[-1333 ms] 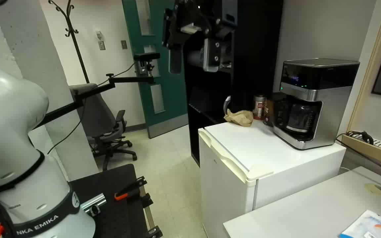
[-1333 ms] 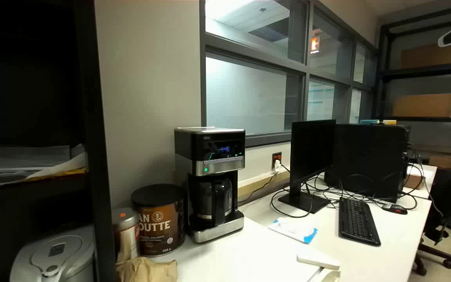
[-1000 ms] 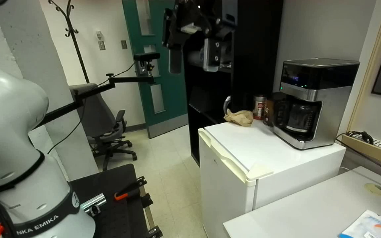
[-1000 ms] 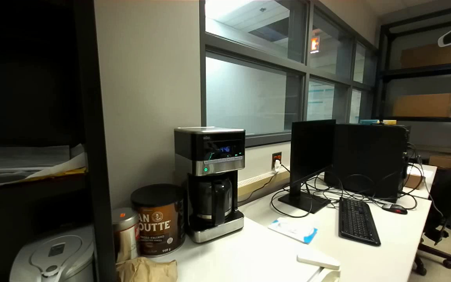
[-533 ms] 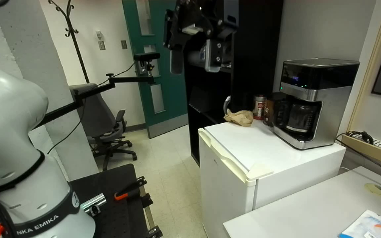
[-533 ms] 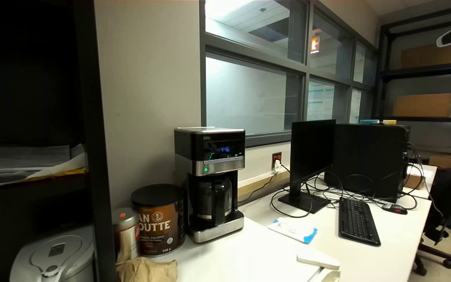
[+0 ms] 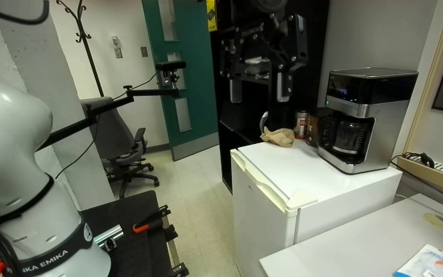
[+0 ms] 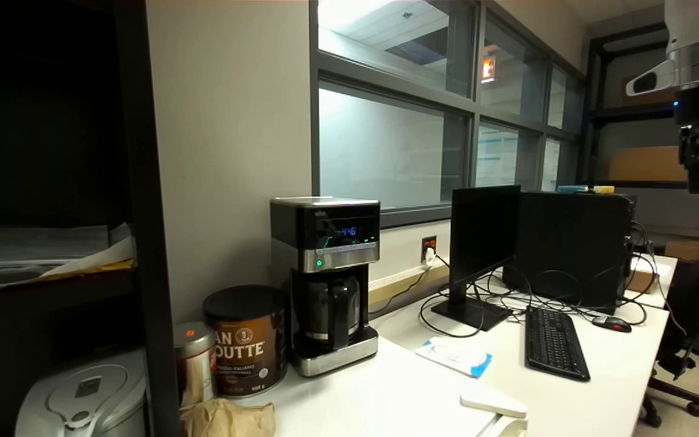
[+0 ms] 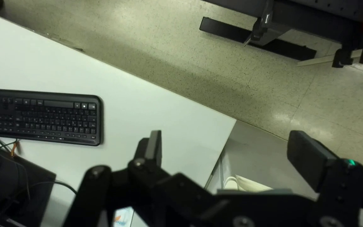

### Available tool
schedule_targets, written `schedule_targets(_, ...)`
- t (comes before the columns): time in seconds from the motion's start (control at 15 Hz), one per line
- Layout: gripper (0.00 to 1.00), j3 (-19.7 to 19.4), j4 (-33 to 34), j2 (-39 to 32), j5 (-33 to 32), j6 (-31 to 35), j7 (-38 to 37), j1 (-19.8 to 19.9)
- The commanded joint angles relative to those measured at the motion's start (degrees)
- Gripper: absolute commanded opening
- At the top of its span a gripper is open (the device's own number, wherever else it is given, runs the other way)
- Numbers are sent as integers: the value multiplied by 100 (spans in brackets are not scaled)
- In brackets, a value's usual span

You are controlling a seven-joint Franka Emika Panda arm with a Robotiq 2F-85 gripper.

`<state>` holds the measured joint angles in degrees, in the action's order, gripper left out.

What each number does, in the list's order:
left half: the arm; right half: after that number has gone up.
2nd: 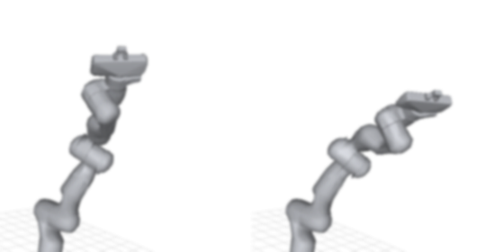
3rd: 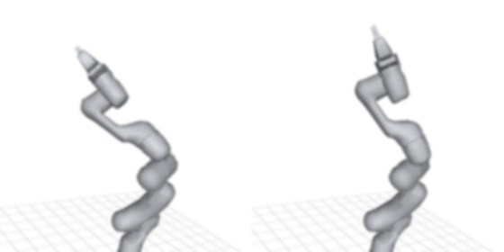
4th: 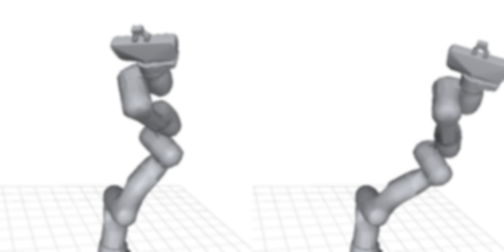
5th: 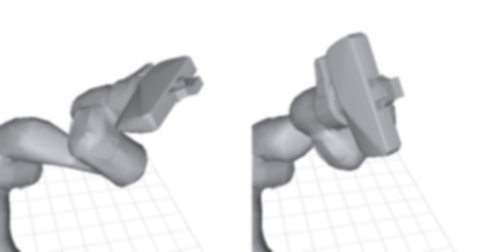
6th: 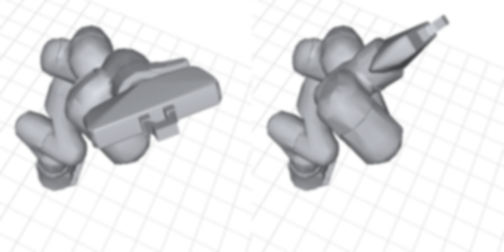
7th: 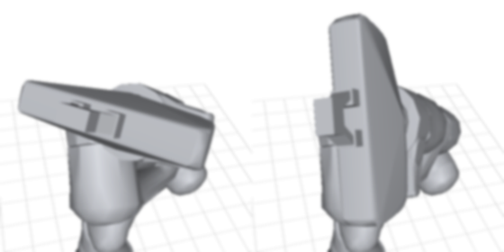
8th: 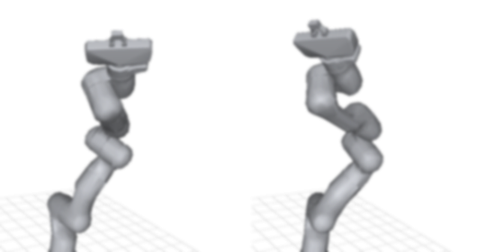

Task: Press the button on the coffee machine

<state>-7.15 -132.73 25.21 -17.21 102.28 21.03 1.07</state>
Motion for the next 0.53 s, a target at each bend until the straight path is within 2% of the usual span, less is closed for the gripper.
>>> schedule_targets(0.0, 100, 96, 204, -606, -48, 572, 140, -127)
schedule_targets(0.13, 99, 192, 240, -912, -111, 985, 117, -163)
schedule_targets(0.2, 74, 264, 262, -1084, -144, 1243, 76, -191)
schedule_targets(0.33, 71, 421, 289, -1393, -296, 1812, 14, -217)
schedule_targets(0.47, 57, 585, 363, -1737, -564, 2404, -39, -243)
